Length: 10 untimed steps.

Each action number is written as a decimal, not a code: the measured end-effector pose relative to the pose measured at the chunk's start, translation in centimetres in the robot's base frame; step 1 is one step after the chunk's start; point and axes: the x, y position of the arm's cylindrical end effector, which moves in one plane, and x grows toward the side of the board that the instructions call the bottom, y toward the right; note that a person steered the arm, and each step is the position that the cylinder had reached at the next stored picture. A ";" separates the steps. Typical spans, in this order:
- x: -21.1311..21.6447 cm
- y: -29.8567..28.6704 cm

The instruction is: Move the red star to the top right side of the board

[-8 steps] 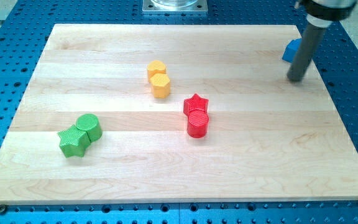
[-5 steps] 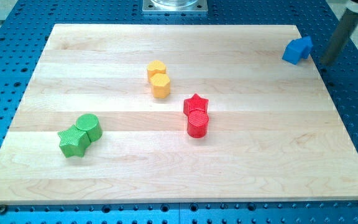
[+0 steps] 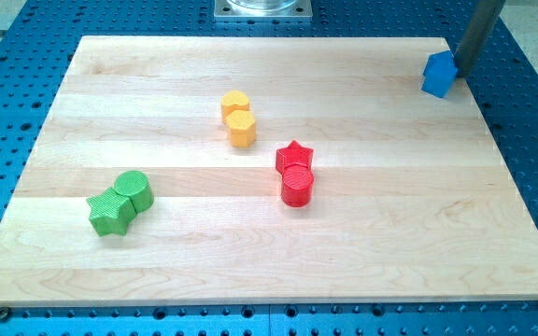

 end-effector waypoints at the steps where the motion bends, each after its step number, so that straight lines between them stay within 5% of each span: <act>1: 4.0 0.5; 3: 18.7 -6.0; 4: 22.7 -13.1; 5: 22.8 -22.5; 6: 22.8 -23.8; 8: 29.8 -25.0; 10: 27.6 -29.8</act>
